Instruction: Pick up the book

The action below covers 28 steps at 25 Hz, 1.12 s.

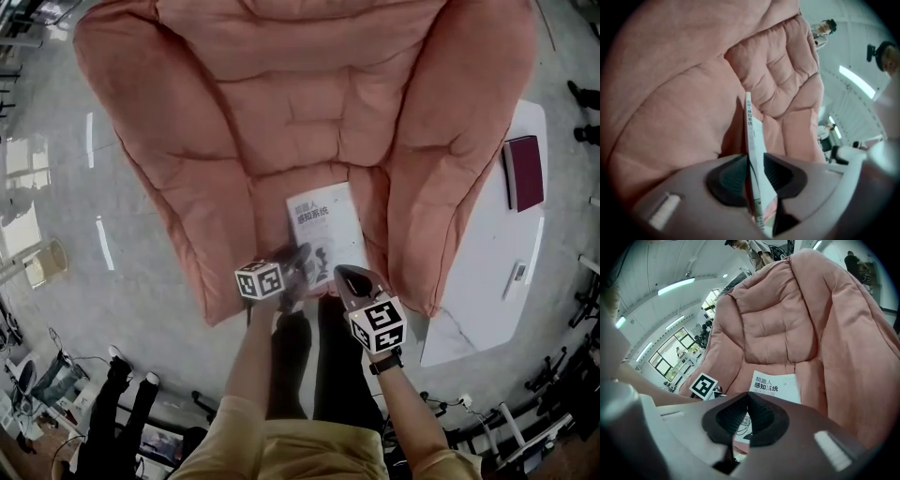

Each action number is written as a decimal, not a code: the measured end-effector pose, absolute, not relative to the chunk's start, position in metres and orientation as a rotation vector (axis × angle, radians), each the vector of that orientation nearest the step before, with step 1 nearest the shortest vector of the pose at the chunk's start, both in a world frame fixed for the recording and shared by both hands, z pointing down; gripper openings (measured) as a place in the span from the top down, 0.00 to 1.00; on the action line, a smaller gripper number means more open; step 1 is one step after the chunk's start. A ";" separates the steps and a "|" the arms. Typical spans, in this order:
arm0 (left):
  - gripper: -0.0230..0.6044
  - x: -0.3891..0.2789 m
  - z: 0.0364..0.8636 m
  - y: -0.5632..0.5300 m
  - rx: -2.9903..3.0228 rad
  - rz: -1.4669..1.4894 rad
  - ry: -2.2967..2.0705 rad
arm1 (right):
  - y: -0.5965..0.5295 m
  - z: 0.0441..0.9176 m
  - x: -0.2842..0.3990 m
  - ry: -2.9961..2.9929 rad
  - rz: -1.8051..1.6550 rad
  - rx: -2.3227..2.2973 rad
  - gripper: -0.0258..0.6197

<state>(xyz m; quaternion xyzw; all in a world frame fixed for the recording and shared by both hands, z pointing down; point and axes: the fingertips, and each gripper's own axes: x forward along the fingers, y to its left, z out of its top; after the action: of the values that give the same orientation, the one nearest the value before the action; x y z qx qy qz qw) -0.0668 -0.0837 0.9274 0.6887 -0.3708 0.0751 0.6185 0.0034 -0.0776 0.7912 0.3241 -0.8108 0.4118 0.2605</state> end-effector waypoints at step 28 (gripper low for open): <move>0.89 -0.026 0.724 -0.108 1.797 0.267 -0.928 | -0.093 0.646 0.059 -2.258 1.124 1.272 0.95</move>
<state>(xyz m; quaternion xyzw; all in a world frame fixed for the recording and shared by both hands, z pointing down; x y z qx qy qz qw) -0.0264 -0.1080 0.7244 0.7505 -0.3878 0.1115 0.5234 0.0594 -0.0931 0.6455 0.4448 -0.7893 0.3928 0.1577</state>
